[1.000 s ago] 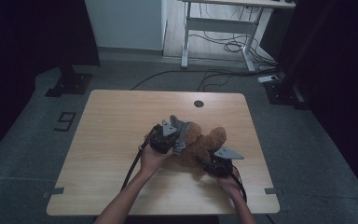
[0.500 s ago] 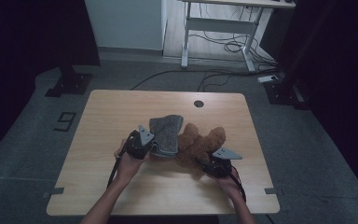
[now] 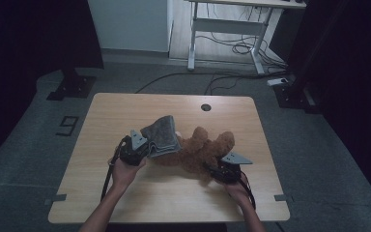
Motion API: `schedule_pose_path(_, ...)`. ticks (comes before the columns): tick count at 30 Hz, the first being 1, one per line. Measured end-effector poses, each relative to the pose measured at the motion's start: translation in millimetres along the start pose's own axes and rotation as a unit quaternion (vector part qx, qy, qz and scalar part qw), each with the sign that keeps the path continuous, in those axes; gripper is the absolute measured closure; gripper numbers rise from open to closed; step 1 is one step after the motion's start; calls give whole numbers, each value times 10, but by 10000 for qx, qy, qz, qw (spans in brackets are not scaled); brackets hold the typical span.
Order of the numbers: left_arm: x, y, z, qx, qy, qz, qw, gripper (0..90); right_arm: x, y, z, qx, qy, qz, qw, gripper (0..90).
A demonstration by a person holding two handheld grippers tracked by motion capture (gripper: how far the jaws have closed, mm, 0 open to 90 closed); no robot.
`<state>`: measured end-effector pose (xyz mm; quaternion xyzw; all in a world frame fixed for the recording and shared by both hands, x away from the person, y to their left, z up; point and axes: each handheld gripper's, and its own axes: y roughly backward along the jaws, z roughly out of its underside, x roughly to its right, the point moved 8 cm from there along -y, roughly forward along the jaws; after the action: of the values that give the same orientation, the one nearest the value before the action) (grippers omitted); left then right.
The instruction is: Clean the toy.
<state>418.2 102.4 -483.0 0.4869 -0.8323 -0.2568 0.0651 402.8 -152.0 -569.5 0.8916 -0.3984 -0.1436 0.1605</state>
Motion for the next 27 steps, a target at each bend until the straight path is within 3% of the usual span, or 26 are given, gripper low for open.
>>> schedule_pose_path(3, 253, 30, -282, 229, -202, 271, 9992, 860, -6, -1, 0, -1, 16, 7, 10000, 546)
schedule_pose_path(7, 657, -56, -638, 432, -400, 648, 9962, 859, -10, 4, 4, -15, 18, 9, 10000, 546)
schedule_pose_path(13, 1255, -252, -1106, 638, -600, 1273, 9880, 859, -2, 1, 4, 10, 2, -17, 10000, 546)
schedule_pose_path(16, 1497, -340, -1235, 630, -782, 1436, 9845, 859, 0, 2, 5, 12, 1, -27, 10000, 545)
schedule_pose_path(18, 1618, -389, -1277, 628, -703, 1660, 9816, 858, -1, 4, 7, 7, -18, -41, 10000, 545)
schedule_pose_path(20, 1673, -468, -1264, 559, -697, 1698, 9814, 857, 1, 4, 7, 6, -23, -43, 10000, 545)
schedule_pose_path(24, 1633, -760, -1040, -29, -652, 1634, 9844, 851, -1, 1, 5, 26, -14, -35, 10000, 545)
schedule_pose_path(27, 1527, -963, -797, -488, -574, 1566, 9848, 849, -5, 1, 5, 22, -20, -27, 10000, 544)
